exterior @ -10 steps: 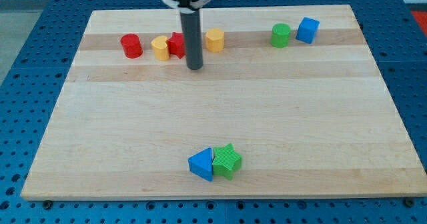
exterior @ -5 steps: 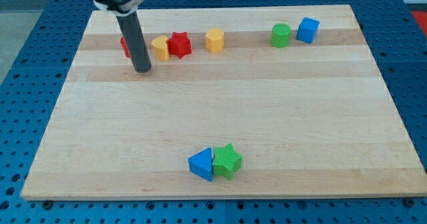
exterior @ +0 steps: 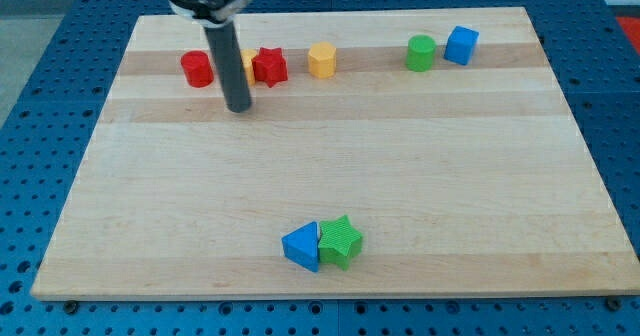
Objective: Place the yellow hexagon towards the bottom right side of the red star
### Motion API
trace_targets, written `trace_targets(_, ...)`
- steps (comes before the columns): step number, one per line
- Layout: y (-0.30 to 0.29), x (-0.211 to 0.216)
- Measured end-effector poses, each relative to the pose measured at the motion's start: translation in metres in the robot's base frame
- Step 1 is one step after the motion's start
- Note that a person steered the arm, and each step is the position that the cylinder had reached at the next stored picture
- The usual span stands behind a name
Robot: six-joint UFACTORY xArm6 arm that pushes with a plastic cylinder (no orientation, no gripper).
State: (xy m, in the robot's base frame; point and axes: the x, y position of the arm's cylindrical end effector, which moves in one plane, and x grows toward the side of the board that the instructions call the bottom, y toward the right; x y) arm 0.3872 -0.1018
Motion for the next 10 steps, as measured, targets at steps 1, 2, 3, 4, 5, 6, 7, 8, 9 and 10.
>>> trace_targets(1,0.074,-0.008)
trace_targets(2,0.143,-0.041)
trace_targets(3,0.199,-0.081)
trace_targets(4,0.208,-0.109)
trace_targets(5,0.193,-0.109)
trace_targets(6,0.16,-0.102)
trace_targets(7,0.128,-0.087)
trace_targets(8,0.089,-0.074)
trace_targets(9,0.062,-0.064)
trace_targets(10,0.084,-0.066)
